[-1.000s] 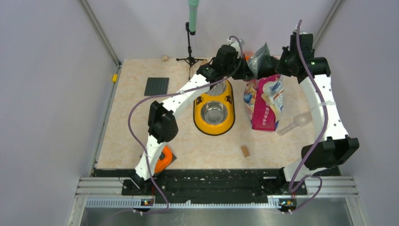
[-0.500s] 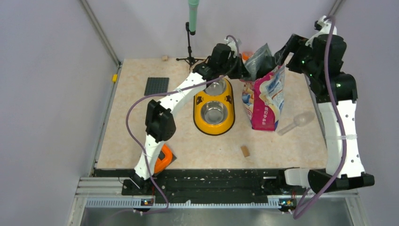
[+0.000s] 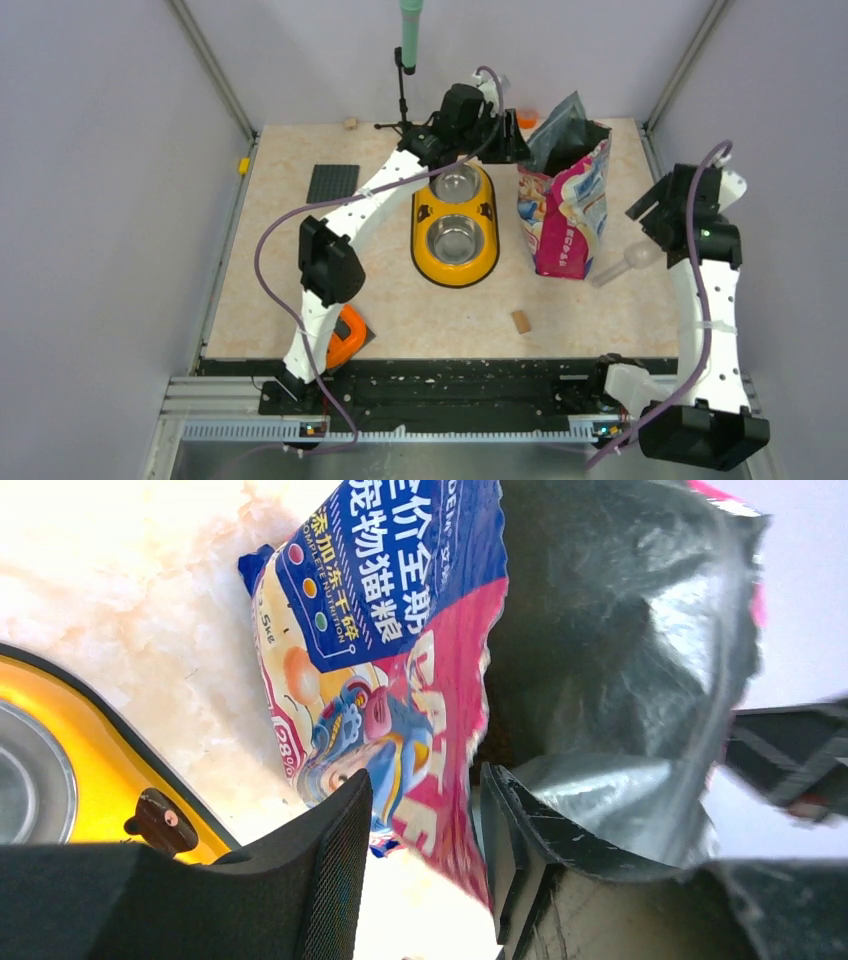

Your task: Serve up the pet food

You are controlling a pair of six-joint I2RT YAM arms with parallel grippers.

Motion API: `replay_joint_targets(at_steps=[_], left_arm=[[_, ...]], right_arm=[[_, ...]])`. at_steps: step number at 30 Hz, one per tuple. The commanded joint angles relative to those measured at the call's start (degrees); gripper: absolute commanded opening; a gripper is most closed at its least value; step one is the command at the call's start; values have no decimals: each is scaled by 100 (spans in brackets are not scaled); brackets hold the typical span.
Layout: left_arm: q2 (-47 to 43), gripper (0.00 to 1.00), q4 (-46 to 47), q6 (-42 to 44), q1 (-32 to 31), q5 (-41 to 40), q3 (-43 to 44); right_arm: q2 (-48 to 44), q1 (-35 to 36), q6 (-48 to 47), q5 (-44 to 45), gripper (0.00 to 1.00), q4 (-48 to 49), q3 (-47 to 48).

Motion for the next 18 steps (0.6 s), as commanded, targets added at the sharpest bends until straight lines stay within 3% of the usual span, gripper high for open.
replay_joint_targets(at_steps=[1, 10, 18], left_arm=[[-797, 48, -132, 285, 55, -3, 158], [-1457, 49, -441, 627, 62, -24, 9], [-2154, 49, -280, 687, 72, 55, -691]], right_arm=[[-19, -427, 720, -631, 76, 161, -1072], [583, -766, 1006, -1480, 73, 1249, -2381], [1329, -777, 975, -1363, 67, 2098, -2729]])
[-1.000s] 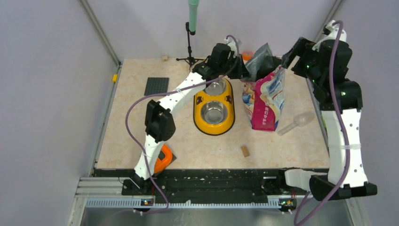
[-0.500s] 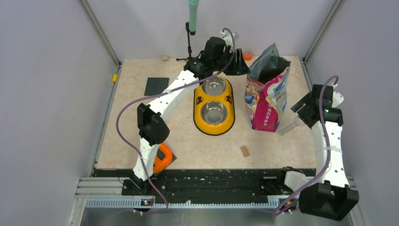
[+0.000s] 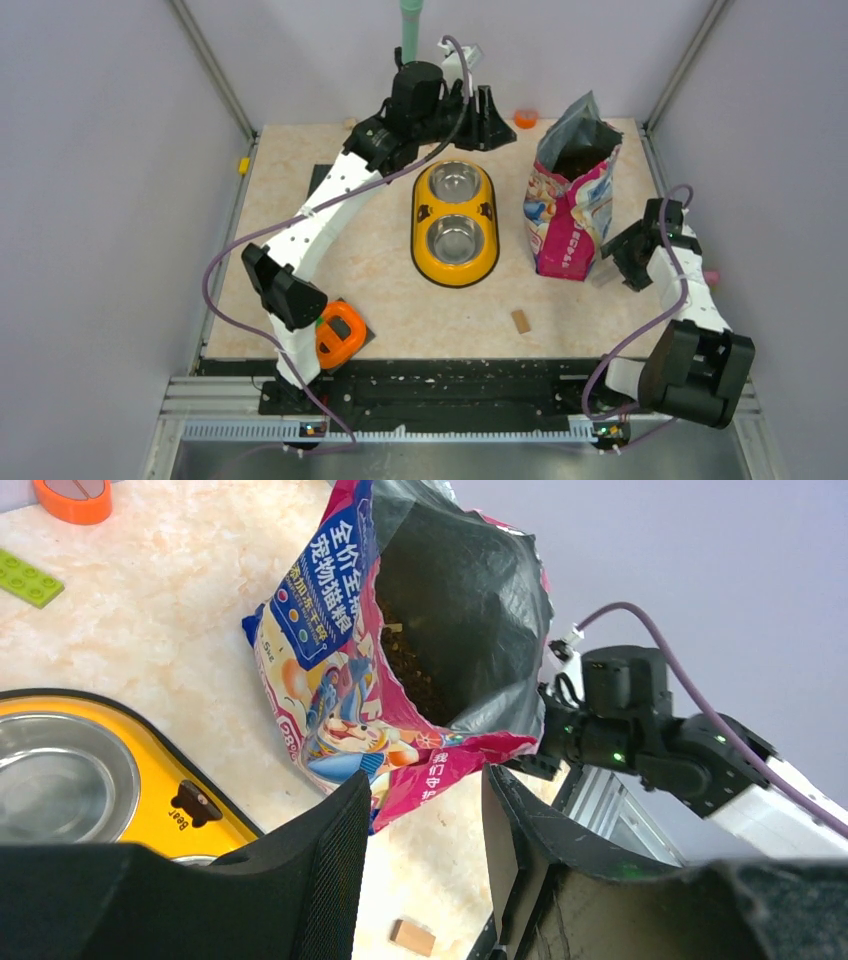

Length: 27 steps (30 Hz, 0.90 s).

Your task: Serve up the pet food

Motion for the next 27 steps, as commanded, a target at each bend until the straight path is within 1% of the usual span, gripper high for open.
replay_joint_targets(at_steps=[1, 6, 9, 15, 17, 18, 20, 24, 25, 27], left_arm=[[-502, 49, 153, 138, 39, 58, -286], [-690, 49, 145, 169, 79, 18, -565], [-772, 49, 148, 164, 109, -9, -694], [-819, 49, 217, 116, 131, -87, -779], [-790, 49, 233, 39, 155, -82, -761], [-784, 49, 235, -4, 176, -80, -745], [-781, 49, 226, -60, 205, -78, -720], [-828, 49, 154, -123, 324, -79, -696], [-849, 49, 123, -137, 379, -74, -698], [-908, 49, 83, -179, 508, -28, -705]], right_arm=[[380, -51, 58, 90, 67, 819, -82], [764, -155, -7, 255, 64, 1120, -171], [1046, -288, -17, 75, 63, 1334, -260], [1455, -295, -35, -38, 62, 1728, -341], [1647, -291, -60, -118, 59, 1768, -314], [1705, -295, -61, -128, 54, 1785, -325], [1735, -295, -60, -124, 39, 1864, -383], [1589, -300, -142, -123, 2, 1820, -375], [1469, -302, -170, -100, 0, 1706, -316], [1186, -304, -248, -49, 0, 1496, -172]])
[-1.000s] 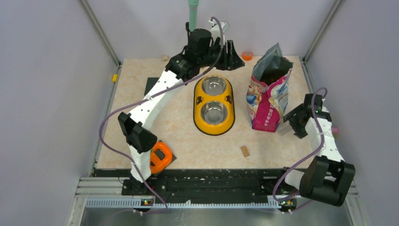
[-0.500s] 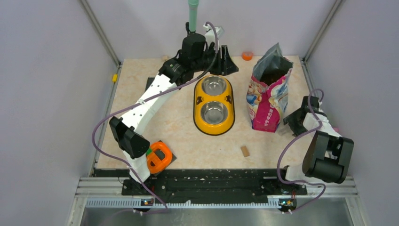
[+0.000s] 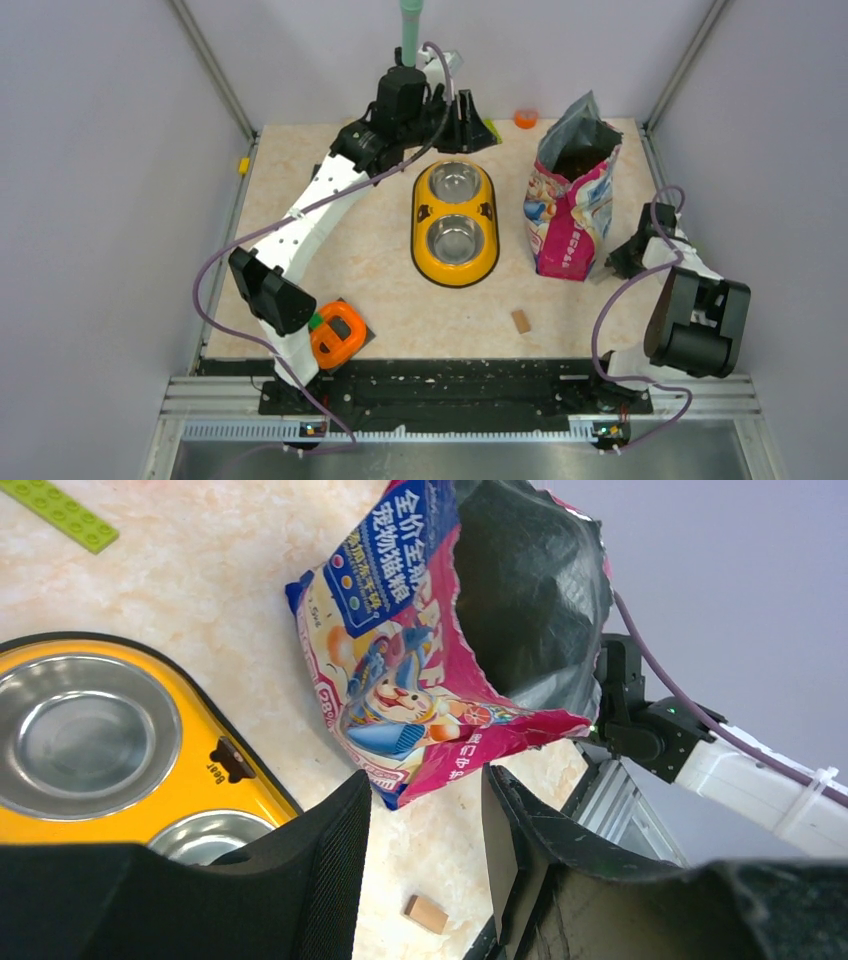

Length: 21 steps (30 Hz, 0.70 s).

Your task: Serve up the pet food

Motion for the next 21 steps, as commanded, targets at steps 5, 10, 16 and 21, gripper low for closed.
replay_joint_targets(at_steps=[5, 10, 16, 21], left_arm=[[-590, 49, -26, -235, 703, 261, 75], [-813, 53, -188, -196, 1209, 493, 75], [-1049, 56, -351, -50, 1702, 1013, -151], [-1213, 62, -160, -23, 1879, 1861, -485]], right_arm=[[-1341, -56, -241, 24, 0, -941, 828], [-2151, -49, -181, -452, 0, -1114, 1798], [-2479, 64, -231, -1598, 0, -469, 2884], [-2090, 984, -225, -2737, 0, 469, 3798]])
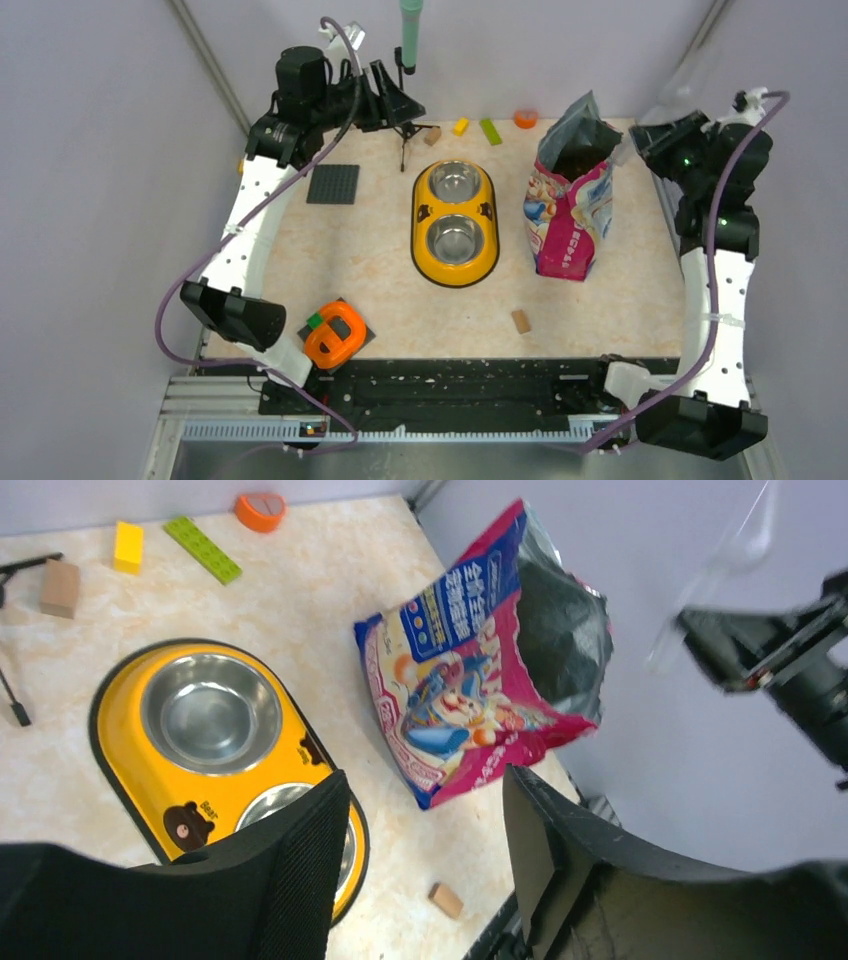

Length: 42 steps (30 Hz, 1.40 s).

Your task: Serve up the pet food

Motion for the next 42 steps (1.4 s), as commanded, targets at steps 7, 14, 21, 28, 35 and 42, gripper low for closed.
replay_joint_targets(at_steps=[7, 14, 21, 28, 35, 42], left_arm=[[-824, 68, 2201, -1342, 88, 2133, -1631], [-1612, 77, 4051, -2272, 22, 2484, -3175], [-2038, 79, 4356, -2153, -132, 2434, -3947], [-1951, 79, 4496, -1986, -259, 2475, -4230], [-1747, 78, 5145, -2522, -273, 2392, -4259], [-1511, 74, 5487, -2749, -356, 2311, -4157]], right_arm=[[1108, 3155, -74, -1673, 0, 2361, 957], [1661, 4178, 958, -2241, 0, 4236, 282], [2013, 4469, 1441, -2384, 0, 4894, 190], [2224, 4464, 2016, -2547, 0, 5500, 166], [2275, 4466, 2216, -2639, 0, 5725, 80], [2354, 4469, 2317, -2745, 0, 5840, 77]])
